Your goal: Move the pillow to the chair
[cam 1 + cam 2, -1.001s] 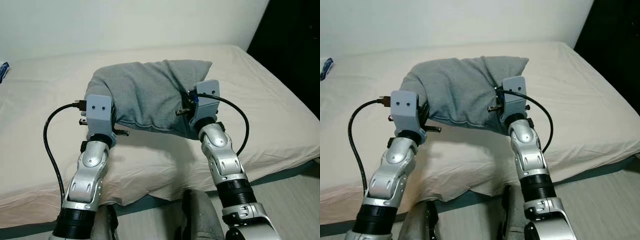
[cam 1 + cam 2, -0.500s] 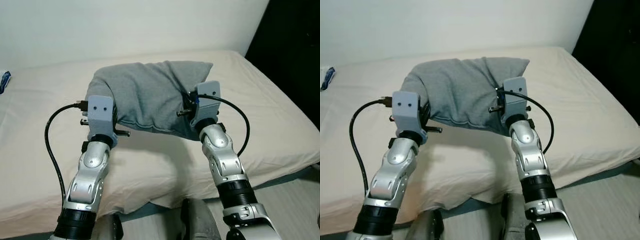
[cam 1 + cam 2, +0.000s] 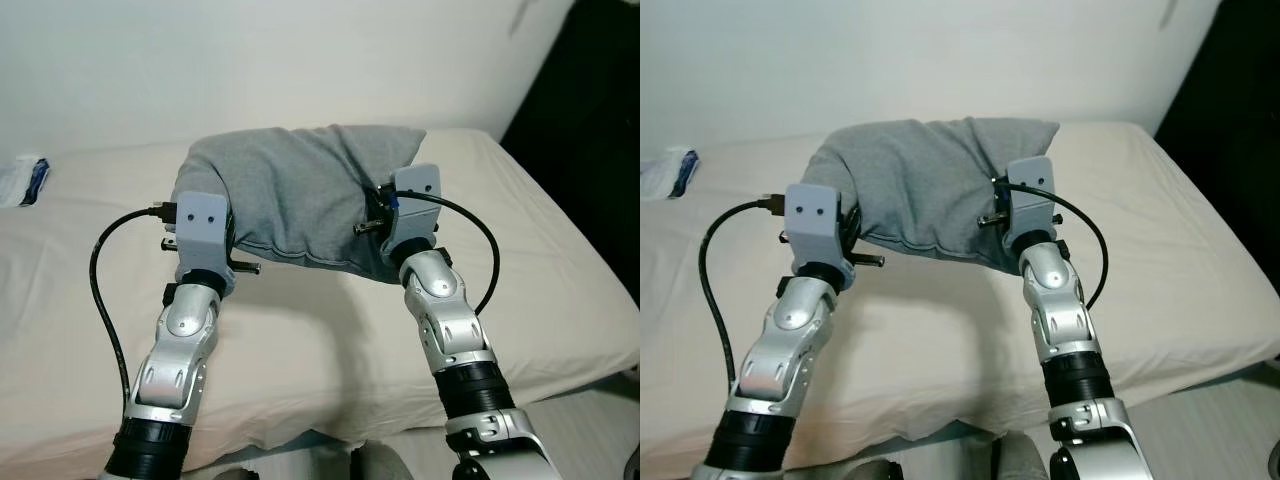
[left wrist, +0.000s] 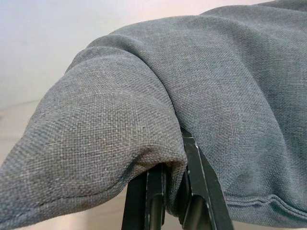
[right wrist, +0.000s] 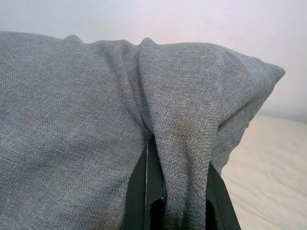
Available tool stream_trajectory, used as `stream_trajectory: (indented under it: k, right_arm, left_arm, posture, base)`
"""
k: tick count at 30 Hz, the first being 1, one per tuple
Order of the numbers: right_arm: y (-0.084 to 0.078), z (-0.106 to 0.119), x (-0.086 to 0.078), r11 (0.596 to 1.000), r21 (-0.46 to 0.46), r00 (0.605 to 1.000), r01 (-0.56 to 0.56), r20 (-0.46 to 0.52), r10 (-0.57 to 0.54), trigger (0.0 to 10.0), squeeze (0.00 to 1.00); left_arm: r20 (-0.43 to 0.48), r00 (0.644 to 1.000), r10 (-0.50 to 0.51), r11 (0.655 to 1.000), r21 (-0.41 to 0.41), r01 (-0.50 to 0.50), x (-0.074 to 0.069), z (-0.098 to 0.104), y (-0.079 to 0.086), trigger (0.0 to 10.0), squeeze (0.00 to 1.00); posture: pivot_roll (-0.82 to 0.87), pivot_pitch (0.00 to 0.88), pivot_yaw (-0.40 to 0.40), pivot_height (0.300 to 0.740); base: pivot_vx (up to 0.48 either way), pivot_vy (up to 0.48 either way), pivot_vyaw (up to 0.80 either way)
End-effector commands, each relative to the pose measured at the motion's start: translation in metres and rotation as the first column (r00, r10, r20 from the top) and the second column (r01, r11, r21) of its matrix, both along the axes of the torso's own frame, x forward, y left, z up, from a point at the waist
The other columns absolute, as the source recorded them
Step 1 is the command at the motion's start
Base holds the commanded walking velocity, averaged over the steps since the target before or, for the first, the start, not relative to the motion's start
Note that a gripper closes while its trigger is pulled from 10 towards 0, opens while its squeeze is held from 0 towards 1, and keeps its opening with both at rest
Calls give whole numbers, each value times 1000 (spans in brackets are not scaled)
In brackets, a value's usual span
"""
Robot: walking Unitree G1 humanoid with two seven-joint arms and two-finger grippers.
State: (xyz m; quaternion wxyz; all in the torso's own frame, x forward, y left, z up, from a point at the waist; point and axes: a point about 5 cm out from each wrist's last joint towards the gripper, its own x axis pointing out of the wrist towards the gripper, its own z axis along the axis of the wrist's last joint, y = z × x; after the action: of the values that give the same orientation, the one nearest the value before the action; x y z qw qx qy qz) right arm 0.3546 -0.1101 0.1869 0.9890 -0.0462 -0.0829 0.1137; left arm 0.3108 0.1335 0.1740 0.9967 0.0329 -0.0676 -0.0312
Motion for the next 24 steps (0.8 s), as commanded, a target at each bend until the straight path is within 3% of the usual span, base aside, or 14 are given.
stream_trajectory:
  k: [1,9,24]
  right_arm:
    - [17,12,-2,997,-6,996,-79,52,79,10000,0]
    - [18,13,-2,996,-9,995,-84,53,84,10000,0]
    - [18,15,-1,997,-9,995,-71,72,71,10000,0]
  left_arm:
    - [32,997,-69,998,12,69,-3,4,-13,10000,0]
    - [35,997,-65,998,9,65,-3,5,-12,10000,0]
    - [36,997,-65,998,5,65,-2,4,-12,10000,0]
  posture:
    - [-19,112,-38,707]
    - [-21,110,-41,740]
    - [-23,107,-41,740]
  base:
    - [0,0,0]
    - [0,0,0]
    - [0,0,0]
